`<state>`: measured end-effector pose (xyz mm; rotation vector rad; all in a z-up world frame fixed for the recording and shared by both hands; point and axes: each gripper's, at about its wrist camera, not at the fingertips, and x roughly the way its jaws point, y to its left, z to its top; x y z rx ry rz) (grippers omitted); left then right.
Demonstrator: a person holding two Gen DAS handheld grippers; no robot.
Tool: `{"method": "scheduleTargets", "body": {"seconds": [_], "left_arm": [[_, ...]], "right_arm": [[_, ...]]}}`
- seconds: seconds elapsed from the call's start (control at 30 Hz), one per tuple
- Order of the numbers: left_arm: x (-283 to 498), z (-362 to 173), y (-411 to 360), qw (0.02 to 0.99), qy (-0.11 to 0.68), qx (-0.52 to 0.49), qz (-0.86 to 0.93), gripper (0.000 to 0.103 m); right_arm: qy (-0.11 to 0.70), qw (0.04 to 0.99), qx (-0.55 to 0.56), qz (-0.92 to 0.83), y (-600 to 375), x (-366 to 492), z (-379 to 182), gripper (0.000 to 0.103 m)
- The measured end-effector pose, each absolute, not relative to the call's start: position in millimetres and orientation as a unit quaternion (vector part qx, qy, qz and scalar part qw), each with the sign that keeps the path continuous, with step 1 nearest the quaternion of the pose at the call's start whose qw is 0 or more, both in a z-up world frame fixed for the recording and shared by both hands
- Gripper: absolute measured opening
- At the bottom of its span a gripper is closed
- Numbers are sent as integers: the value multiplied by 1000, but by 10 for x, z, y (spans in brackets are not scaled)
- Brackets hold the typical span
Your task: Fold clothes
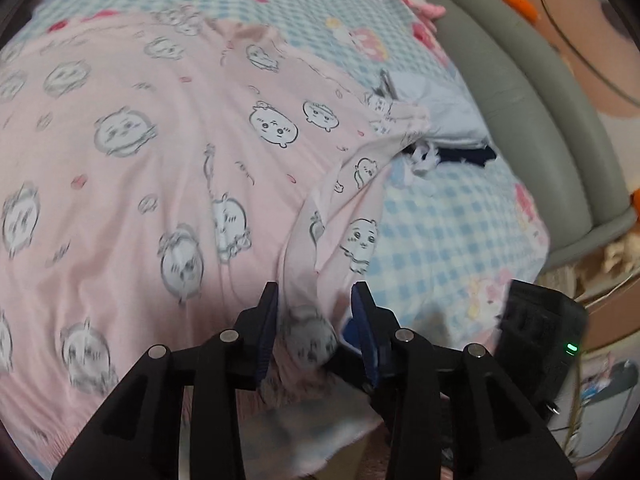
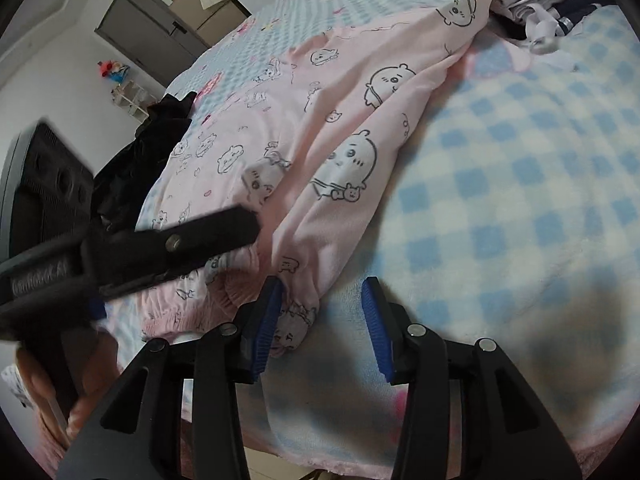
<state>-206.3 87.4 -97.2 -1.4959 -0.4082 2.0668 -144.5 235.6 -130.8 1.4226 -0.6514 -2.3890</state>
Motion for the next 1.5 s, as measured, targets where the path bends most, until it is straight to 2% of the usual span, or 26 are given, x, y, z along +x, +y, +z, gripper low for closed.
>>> {"method": "scheduleTargets", "body": {"seconds": [0.03,0.13,0.43,0.53,0.77,0.9,1.2,1.3,1.33,1.37,1.43,1.5], "left_arm": [[-2073,-976,892,273,-146,-557,771,16],[-2067,-941,897,271,-137,-549,779,14],[-1989,-462,324,216,-168,-465,842,14],[-1919,-404,6,205,-197,-455,844,14],[-1686,-595,-571,172,-231,-462,839,14],[-1551,-684,-873,154,-255,-459,837,12],[-1364,-904,-1184,166,-302,-466,814,7],[-1444,-985,-1126,166,-288,-483,810,10],[-1477,-1000,-1111,162,-281,-487,811,15],[-1511,-1016,-1096,159,-274,-491,811,28],[-1577,-1070,-1070,158,-269,-502,807,47],[-1644,-1128,-1045,157,-266,-513,801,48]], "right_arm": [[-226,144,493,-828,2367,-1433,-1303,43],[-237,141,492,-825,2445,-1409,-1294,44],[-219,152,496,-827,2326,-1360,-1162,44],[-204,152,499,-828,2210,-1349,-1129,50],[-155,174,499,-835,1811,-1594,-981,52],[-128,175,529,-821,1591,-1793,-1119,52],[-126,184,526,-821,1457,-1821,-1035,52],[-120,185,535,-815,1371,-1805,-1083,52],[-117,184,538,-814,1366,-1780,-1093,52],[-112,186,539,-814,1366,-1753,-1097,52],[-102,189,542,-813,1366,-1699,-1105,52],[-93,192,544,-811,1367,-1646,-1113,52]]}}
